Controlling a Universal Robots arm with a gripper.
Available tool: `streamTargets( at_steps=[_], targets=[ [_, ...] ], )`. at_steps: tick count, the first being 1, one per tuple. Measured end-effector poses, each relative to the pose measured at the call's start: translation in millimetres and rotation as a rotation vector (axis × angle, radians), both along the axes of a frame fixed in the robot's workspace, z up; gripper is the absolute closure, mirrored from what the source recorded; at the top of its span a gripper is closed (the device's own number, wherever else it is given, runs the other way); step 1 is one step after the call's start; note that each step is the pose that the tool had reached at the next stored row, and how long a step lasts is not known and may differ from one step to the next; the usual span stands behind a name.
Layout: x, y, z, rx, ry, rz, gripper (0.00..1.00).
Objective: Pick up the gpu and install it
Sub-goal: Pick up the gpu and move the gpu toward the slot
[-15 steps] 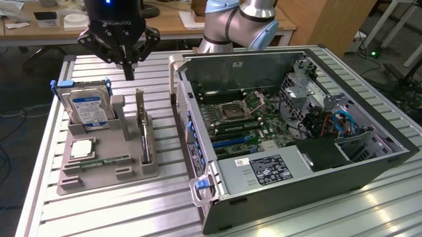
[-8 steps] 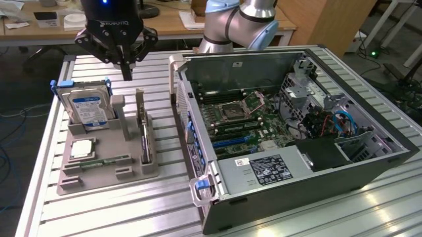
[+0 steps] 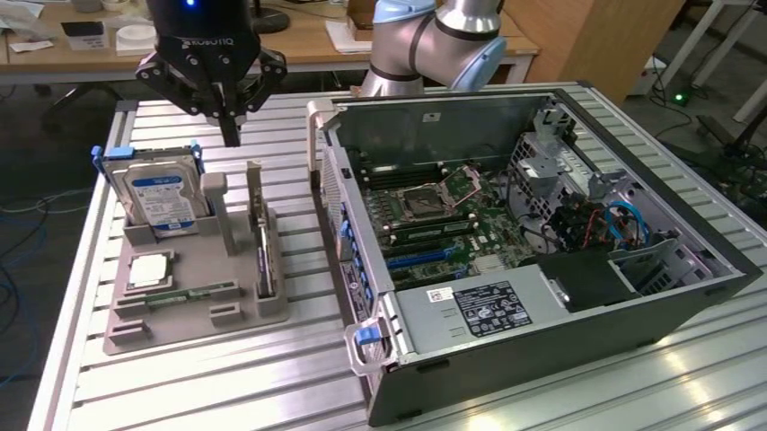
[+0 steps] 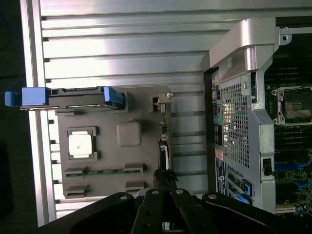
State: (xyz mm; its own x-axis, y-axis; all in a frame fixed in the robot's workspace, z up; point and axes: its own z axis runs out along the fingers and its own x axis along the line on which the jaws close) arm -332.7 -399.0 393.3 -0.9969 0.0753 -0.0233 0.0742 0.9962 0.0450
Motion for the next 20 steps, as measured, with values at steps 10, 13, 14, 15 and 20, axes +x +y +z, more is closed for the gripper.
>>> streamTargets(
  at_steps=[10, 13, 14, 15, 20],
  targets=[
    [0.0, 0.0, 0.0, 0.0001, 0.0, 0.0, 0.71],
    [0.0, 0.0, 0.0, 0.0, 0.0, 0.0, 0.53],
    [0.0, 0.0, 0.0, 0.0, 0.0, 0.0, 0.53],
    [0.0, 0.0, 0.0, 0.0001, 0.0, 0.0, 0.47],
    [0.0, 0.0, 0.0, 0.0, 0.0, 0.004, 0.41]
  ],
)
